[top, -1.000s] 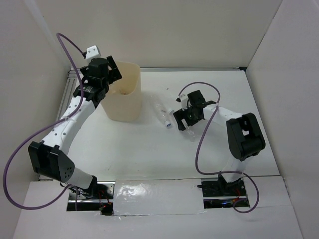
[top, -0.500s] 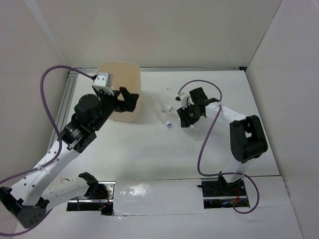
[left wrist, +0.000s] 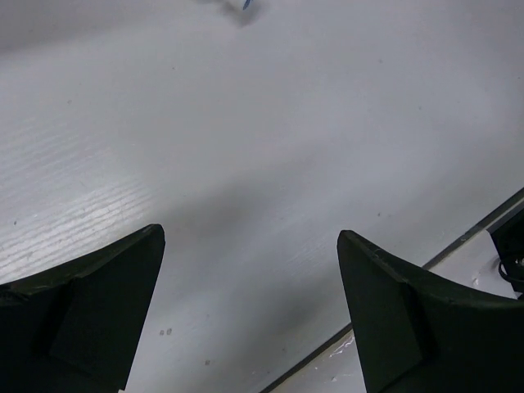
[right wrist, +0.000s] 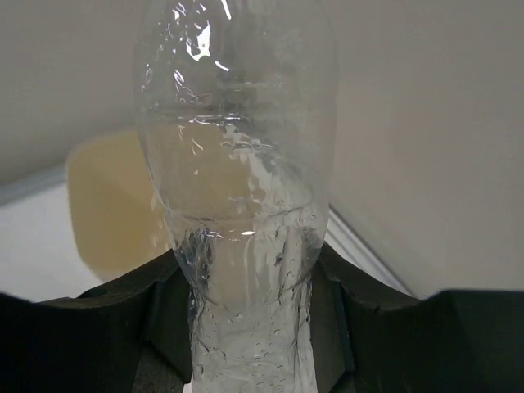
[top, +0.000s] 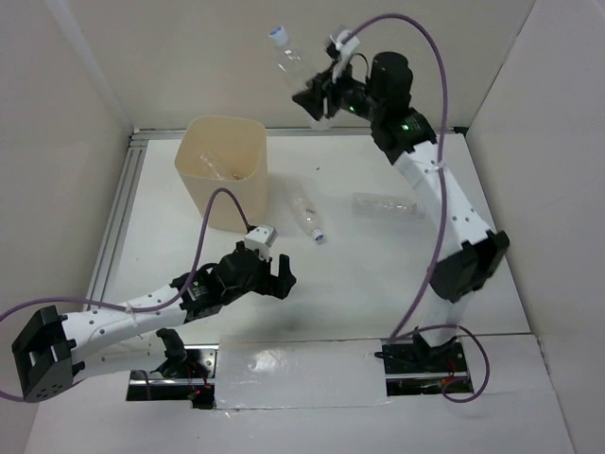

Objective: Put the plastic bottles in the bin

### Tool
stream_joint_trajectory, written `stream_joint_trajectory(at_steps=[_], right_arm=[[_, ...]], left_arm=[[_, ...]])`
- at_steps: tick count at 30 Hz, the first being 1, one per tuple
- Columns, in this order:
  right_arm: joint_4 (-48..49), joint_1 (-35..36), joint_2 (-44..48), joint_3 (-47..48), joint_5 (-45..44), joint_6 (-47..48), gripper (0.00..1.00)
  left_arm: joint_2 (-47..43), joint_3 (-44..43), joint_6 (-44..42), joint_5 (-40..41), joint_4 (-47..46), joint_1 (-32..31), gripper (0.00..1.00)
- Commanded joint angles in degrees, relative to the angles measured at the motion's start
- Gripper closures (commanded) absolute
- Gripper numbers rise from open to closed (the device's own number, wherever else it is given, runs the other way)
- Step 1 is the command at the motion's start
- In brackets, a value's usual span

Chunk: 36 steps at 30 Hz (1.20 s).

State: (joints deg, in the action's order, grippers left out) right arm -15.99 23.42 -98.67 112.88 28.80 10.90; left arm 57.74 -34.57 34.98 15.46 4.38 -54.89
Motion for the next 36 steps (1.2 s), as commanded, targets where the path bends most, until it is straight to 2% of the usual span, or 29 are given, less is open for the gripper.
stream_joint_trajectory(at_steps=[1, 2, 5, 8, 13, 14, 16, 17, 18, 23, 27, 28, 30, 31, 32, 33, 34, 35, 36], right_arm=[[7.7, 3.2, -14.2, 10.1, 5.6, -13.7, 0.85], [8.9, 4.2, -16.4, 15.2, 6.5, -15.0, 0.82], [10.8, 8.3, -23.3, 22.7, 7.9, -16.6, 0.78], [14.2, 10.9, -28.0, 25.1, 8.6, -20.4, 0.76], [16.1, 12.2, -30.7, 25.8, 8.1, -22.1, 0.64], [16.1, 12.2, -31.2, 25.8, 8.1, -22.8, 0.52], [15.5, 12.2, -31.2, 25.8, 8.6, -22.8, 0.37], [14.9, 12.2, -31.2, 25.8, 8.6, -21.0, 0.12], [14.3, 12.2, -30.7, 25.8, 8.6, -20.3, 0.00], [13.2, 11.0, -27.2, 27.0, 8.6, -19.3, 0.00], [7.9, 6.9, -22.7, 28.4, 5.8, -15.7, 0.00], [5.2, 5.9, -21.5, 25.8, 4.8, -14.7, 0.00], [2.0, 3.1, -18.8, 22.1, 2.2, -11.8, 0.00], [0.6, -0.4, -16.1, 19.9, 2.1, -11.0, 0.02], [-2.4, -2.2, -14.6, 14.9, 1.6, -10.4, 0.12], [-3.6, -4.2, -13.2, 12.1, 0.9, -9.8, 0.27], [-4.7, -8.3, -10.4, 9.4, 0.9, -8.3, 0.61], [-6.8, -10.2, -9.1, 4.3, 1.9, -7.2, 0.73], [-7.8, -12.2, -7.9, 1.9, 2.4, -6.6, 0.78]], left_arm=[[0.6, 1.6, 5.4, 3.9, -8.6, -1.3, 0.01], [0.6, 1.6, 5.4, 4.5, -9.1, -1.8, 0.01], [3.0, 2.1, 6.1, 5.7, -9.7, -2.3, 0.01], [5.2, 1.5, 6.6, 6.2, -10.3, -3.6, 0.01], [7.5, 0.2, 6.6, 6.8, -10.8, -4.7, 0.01], [7.5, -0.3, 6.6, 6.8, -10.8, -5.2, 0.01], [8.9, -0.3, 7.1, 6.8, -11.3, -5.2, 0.01], [8.9, -0.8, 7.6, 8.0, -11.3, -5.2, 0.01], [9.8, -1.5, 7.6, 8.6, -11.3, -5.2, 0.01], [15.1, -6.8, 9.2, 14.6, -11.3, -4.6, 0.01], [21.4, -14.1, 12.6, 15.9, -9.5, -1.9, 0.01], [23.0, -16.0, 13.5, 16.7, -8.6, -1.4, 0.01], [28.8, -20.6, 19.6, 20.3, -2.4, 0.0, 0.01], [30.9, -26.0, 21.9, 20.9, 0.9, 0.8, 0.01], [33.2, -28.9, 23.8, 20.9, 3.8, 1.6, 0.01], [35.6, -31.7, 26.0, 20.9, 9.7, 2.4, 0.01], [38.0, -37.4, 29.1, 20.1, 12.4, 3.8, 0.01], [42.8, -40.2, 29.6, 19.5, 14.9, 4.4, 0.01], [45.1, -42.9, 30.1, 19.5, 17.1, 4.4, 0.01]])
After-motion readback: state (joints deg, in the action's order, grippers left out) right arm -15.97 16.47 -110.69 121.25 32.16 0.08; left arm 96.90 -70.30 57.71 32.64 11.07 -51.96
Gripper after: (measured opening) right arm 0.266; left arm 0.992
